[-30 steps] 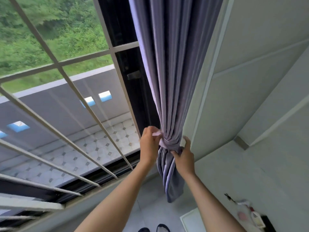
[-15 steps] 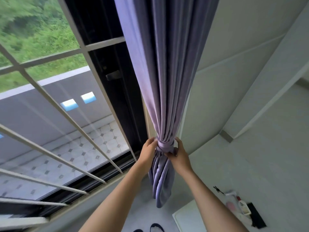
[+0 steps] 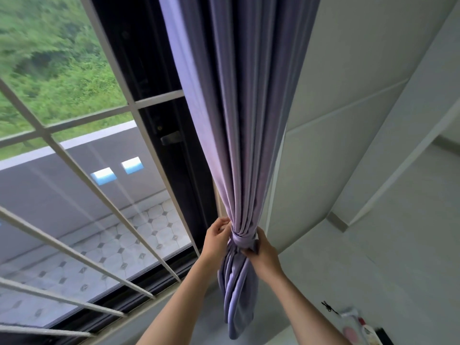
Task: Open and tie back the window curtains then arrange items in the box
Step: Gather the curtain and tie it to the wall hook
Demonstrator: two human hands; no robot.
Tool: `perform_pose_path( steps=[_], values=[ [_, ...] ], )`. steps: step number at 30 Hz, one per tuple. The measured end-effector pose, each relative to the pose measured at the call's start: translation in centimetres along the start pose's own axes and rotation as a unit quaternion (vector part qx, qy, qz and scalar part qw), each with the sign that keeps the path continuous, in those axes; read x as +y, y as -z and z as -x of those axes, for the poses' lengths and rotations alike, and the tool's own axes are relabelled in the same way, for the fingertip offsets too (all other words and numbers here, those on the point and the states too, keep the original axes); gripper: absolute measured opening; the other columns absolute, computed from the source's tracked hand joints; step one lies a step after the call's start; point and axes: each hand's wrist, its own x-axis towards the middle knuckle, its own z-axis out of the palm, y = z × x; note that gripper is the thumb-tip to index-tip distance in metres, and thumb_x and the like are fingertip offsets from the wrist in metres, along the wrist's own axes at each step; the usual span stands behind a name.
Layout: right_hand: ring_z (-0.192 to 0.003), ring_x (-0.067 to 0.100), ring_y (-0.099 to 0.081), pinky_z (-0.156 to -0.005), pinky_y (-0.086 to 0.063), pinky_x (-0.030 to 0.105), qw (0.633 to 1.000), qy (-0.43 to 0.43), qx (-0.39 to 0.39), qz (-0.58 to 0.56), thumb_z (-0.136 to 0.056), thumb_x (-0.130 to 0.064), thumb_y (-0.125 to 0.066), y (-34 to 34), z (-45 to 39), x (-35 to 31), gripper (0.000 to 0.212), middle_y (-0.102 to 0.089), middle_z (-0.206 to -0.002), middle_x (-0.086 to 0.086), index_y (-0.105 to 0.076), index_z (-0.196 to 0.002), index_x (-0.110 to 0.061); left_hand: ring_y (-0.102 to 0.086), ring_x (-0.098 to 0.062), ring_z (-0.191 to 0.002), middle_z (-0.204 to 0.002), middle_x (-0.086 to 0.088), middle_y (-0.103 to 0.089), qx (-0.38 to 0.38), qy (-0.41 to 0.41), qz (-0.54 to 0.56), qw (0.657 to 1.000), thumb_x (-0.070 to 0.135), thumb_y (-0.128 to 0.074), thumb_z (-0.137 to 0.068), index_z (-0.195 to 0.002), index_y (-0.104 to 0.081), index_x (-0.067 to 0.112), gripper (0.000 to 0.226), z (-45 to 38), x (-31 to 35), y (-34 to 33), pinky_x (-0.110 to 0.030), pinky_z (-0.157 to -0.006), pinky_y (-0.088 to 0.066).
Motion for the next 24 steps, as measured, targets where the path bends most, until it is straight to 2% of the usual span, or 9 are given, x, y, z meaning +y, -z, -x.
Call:
perform_pose_path(
  steps=[3, 6, 9, 12, 14, 16, 19, 21, 24],
  values=[
    [-0.077, 0.008, -0.056, -0.059, -0.040, 0.006, 0.999, 0.002, -0.012, 0.031, -0.087, -0.020, -0.066, -0.1, 0.0, -0.2, 0.051, -0.062, -0.091, -0.007, -0.045, -0.133, -0.025, -0.056, -0.021, -0.096, -0.091, -0.004, -0.058, 0.011, -0.059, -0.186, 0.981, 0.018, -0.053, -0.096, -0.086, -0.073, 0.006, 0.025, 0.2, 0.8, 0.4, -0.026, -0.087, -0.045],
    [-0.080, 0.008, -0.055, -0.060, -0.039, 0.004, 0.998, 0.008, -0.024, 0.052, -0.090, -0.024, -0.063, 0.0, 0.0, -0.4, 0.040, -0.060, -0.092, -0.007, -0.048, -0.126, -0.023, -0.055, -0.008, -0.106, -0.113, 0.002, -0.054, -0.065, -0.031, -0.214, 0.974, 0.016, -0.056, -0.092, -0.094, -0.074, 0.021, 0.018, 0.5, 1.7, 1.2, -0.017, -0.089, -0.044],
    [-0.078, 0.005, -0.056, -0.060, -0.040, 0.003, 0.999, 0.004, -0.021, 0.046, -0.091, -0.021, -0.061, -0.2, 0.1, -0.5, 0.028, -0.061, -0.090, -0.010, -0.050, -0.117, -0.027, -0.044, -0.008, -0.123, -0.131, 0.012, -0.043, -0.162, -0.043, -0.270, 0.948, 0.023, -0.065, -0.063, -0.119, -0.060, 0.038, 0.058, 0.7, 0.8, 2.0, -0.029, -0.102, -0.040],
    [-0.080, 0.012, -0.063, -0.065, -0.047, 0.010, 0.999, -0.021, -0.029, 0.040, -0.094, -0.022, -0.050, -1.2, 0.1, -0.9, 0.010, -0.066, -0.083, -0.012, -0.053, -0.098, -0.031, -0.040, -0.002, -0.125, -0.130, 0.014, -0.040, -0.124, -0.100, -0.272, 0.949, 0.034, -0.081, -0.064, -0.130, -0.046, 0.040, 0.076, 1.4, -0.6, 1.1, -0.026, -0.104, -0.037],
    [-0.090, 0.016, -0.063, -0.078, -0.051, 0.024, 0.998, -0.016, -0.039, 0.043, -0.093, -0.024, -0.048, -1.8, 0.4, -1.3, 0.017, -0.067, -0.096, -0.005, -0.056, -0.106, -0.030, -0.047, -0.003, -0.119, -0.125, 0.009, -0.047, -0.069, -0.124, -0.230, 0.963, 0.036, -0.085, -0.061, -0.124, -0.049, 0.042, 0.073, 1.3, -1.5, 0.5, -0.027, -0.101, -0.043],
    [-0.089, 0.012, -0.057, -0.076, -0.044, 0.022, 0.995, -0.001, -0.065, 0.077, -0.094, -0.023, -0.048, -1.8, 0.3, -1.5, 0.030, -0.065, -0.108, -0.001, -0.051, -0.123, -0.027, -0.056, -0.014, -0.113, -0.119, -0.002, -0.054, -0.033, -0.104, -0.161, 0.981, 0.033, -0.086, -0.059, -0.111, -0.055, 0.043, 0.061, 0.7, -1.9, 0.3, -0.039, -0.097, -0.050],
    [-0.092, 0.011, -0.060, -0.078, -0.047, 0.026, 0.989, -0.017, -0.120, 0.085, -0.083, -0.028, -0.051, -0.7, -0.5, -1.3, 0.038, -0.066, -0.107, -0.005, -0.049, -0.121, -0.031, -0.062, -0.021, -0.108, -0.115, -0.010, -0.060, -0.015, -0.077, -0.159, 0.984, 0.033, -0.085, -0.064, -0.108, -0.063, 0.034, 0.049, -0.5, -2.6, 0.9, -0.048, -0.091, -0.053],
    [-0.096, 0.015, -0.061, -0.076, -0.048, 0.027, 0.997, -0.028, -0.074, 0.024, -0.078, -0.017, -0.051, 0.7, -1.2, -1.2, 0.038, -0.065, -0.103, -0.009, -0.052, -0.113, -0.032, -0.062, -0.018, -0.109, -0.116, -0.008, -0.062, -0.023, -0.070, -0.184, 0.980, 0.036, -0.082, -0.067, -0.112, -0.064, 0.030, 0.049, -1.4, -2.9, 1.4, -0.047, -0.092, -0.053],
    [-0.098, 0.013, -0.061, -0.070, -0.041, 0.012, 0.998, 0.022, 0.056, -0.013, -0.081, 0.006, -0.043, 3.1, -2.0, -3.6, 0.051, -0.058, -0.116, -0.011, -0.052, -0.121, -0.026, -0.061, -0.014, -0.110, -0.119, -0.003, -0.062, -0.023, -0.062, -0.192, 0.979, 0.034, -0.079, -0.068, -0.116, -0.062, 0.028, 0.052, -2.1, -2.8, 1.8, -0.044, -0.095, -0.052]
  ],
)
